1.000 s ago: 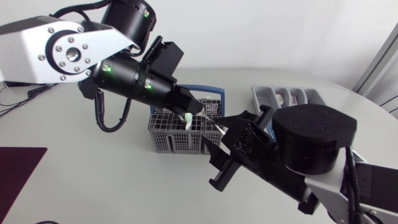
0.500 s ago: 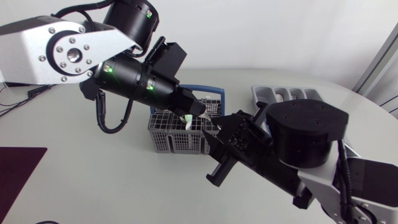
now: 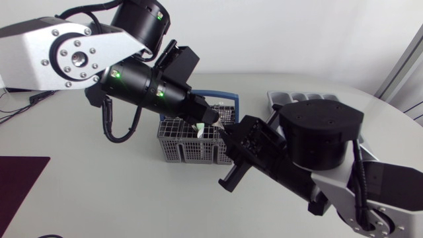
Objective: Unload the cutlery basket into the drawer organizer.
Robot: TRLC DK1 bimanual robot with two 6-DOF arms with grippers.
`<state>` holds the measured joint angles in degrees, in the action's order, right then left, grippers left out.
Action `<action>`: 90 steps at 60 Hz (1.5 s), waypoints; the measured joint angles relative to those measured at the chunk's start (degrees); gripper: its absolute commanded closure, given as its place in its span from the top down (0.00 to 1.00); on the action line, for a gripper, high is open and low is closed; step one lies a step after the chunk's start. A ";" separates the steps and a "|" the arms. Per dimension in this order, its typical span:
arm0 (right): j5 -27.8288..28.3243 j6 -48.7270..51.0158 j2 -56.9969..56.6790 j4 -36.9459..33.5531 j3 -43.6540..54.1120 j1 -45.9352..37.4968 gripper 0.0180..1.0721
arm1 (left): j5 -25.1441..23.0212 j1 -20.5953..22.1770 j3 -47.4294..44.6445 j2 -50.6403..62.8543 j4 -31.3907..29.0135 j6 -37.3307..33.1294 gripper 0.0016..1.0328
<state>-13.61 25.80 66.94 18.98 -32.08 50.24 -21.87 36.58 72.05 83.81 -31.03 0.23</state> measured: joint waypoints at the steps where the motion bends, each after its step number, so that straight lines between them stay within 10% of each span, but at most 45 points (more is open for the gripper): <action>1: 0.00 -0.02 0.00 -0.15 -0.11 -0.02 0.09 | 0.00 0.00 0.00 0.00 0.02 -0.02 0.12; 22: -0.42 -0.04 0.07 -1.05 -0.50 -0.09 0.06 | 0.07 -0.02 0.00 -0.02 -0.61 0.00 0.15; 56: 3.50 -0.04 -6.32 -8.15 2.73 0.13 0.06 | -0.66 -8.70 7.30 -4.85 -0.37 -0.52 0.63; 90: 41.75 15.91 -15.82 -22.27 7.74 -44.24 0.06 | 0.04 -8.15 -3.85 -5.79 5.95 -30.18 0.75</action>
<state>28.14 41.71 51.11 -3.29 -24.34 6.00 -21.82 28.42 68.20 78.02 -25.08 -29.95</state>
